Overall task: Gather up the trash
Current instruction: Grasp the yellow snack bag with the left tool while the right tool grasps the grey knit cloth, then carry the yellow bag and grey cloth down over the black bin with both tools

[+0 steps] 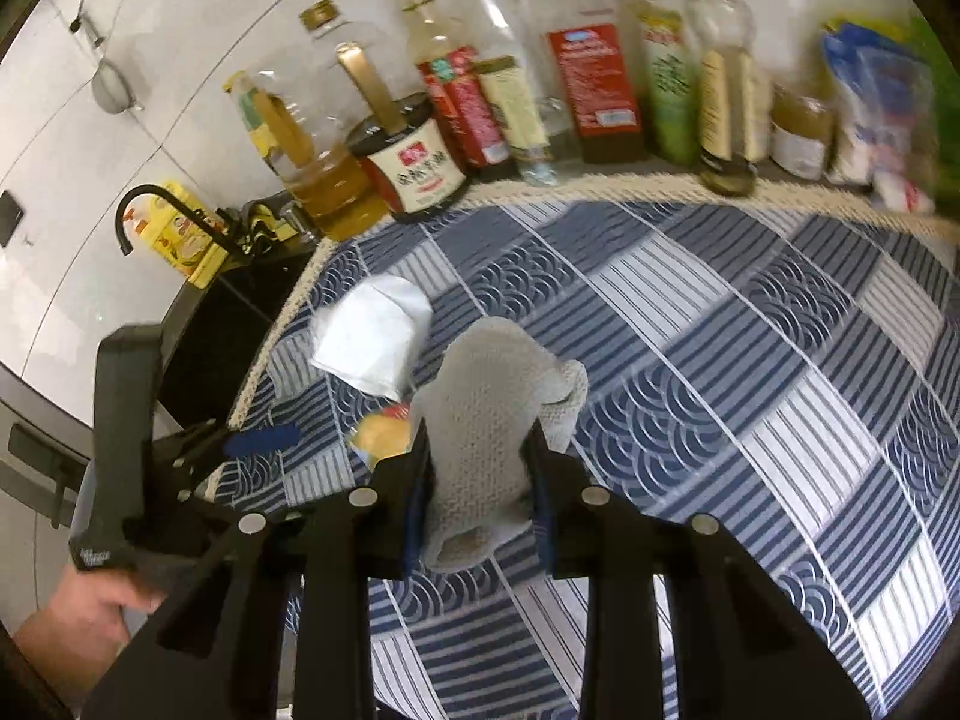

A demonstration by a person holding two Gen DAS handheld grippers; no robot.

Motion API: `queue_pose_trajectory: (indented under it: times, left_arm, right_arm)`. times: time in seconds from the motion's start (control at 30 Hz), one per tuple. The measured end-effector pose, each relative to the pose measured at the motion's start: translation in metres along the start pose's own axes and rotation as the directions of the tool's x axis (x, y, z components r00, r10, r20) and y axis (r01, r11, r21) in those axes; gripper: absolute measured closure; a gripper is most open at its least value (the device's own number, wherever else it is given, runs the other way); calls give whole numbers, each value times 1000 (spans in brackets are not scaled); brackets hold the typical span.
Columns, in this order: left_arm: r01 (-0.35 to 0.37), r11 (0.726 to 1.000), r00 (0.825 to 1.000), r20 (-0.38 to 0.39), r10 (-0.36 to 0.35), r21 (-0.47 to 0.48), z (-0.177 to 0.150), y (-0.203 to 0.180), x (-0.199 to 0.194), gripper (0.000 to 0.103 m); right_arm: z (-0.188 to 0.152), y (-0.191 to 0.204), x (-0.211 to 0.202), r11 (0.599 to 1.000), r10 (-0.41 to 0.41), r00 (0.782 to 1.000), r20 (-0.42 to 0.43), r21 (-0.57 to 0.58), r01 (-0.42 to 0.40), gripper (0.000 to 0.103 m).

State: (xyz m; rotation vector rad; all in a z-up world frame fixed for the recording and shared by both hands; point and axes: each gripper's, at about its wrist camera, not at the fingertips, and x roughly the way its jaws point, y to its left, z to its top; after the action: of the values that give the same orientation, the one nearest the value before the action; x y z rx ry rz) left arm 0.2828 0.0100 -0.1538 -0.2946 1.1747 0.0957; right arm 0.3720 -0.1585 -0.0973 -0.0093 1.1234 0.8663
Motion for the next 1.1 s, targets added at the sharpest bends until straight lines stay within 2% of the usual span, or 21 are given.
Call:
queue_pose_trajectory:
  times: [0.1,0.23,0.33,0.47,0.63,1.1]
  left_arm:
    - [0,1000,1000,-13,0,23,9,-7,13,8]
    - [-6,999,1000,-23,7,37,16,-12,23,21]
    - [-31,998,999,-41,33,49,16,-12,32,37]
    - [-47,997,998,-36,50,63,16,-12,34,38]
    - [-51,996,998,-30,53,75,14,-9,32,49]
    - [-19,997,1000,5,19,71,2,-2,12,50]
  right_arm:
    - [-11,-11,-2,1000,-3,1000,-8,22,3,73]
    - [-22,-26,-6,998,0,1000,-6,58,0,73]
    - [-25,-32,-7,997,4,1000,-4,76,-4,73]
    - [-27,-34,-8,996,7,1000,-1,85,-6,73]
    - [-29,-31,-7,996,6,1000,-4,84,-5,73]
    - [-33,-14,-9,999,-11,1000,-7,53,11,73]
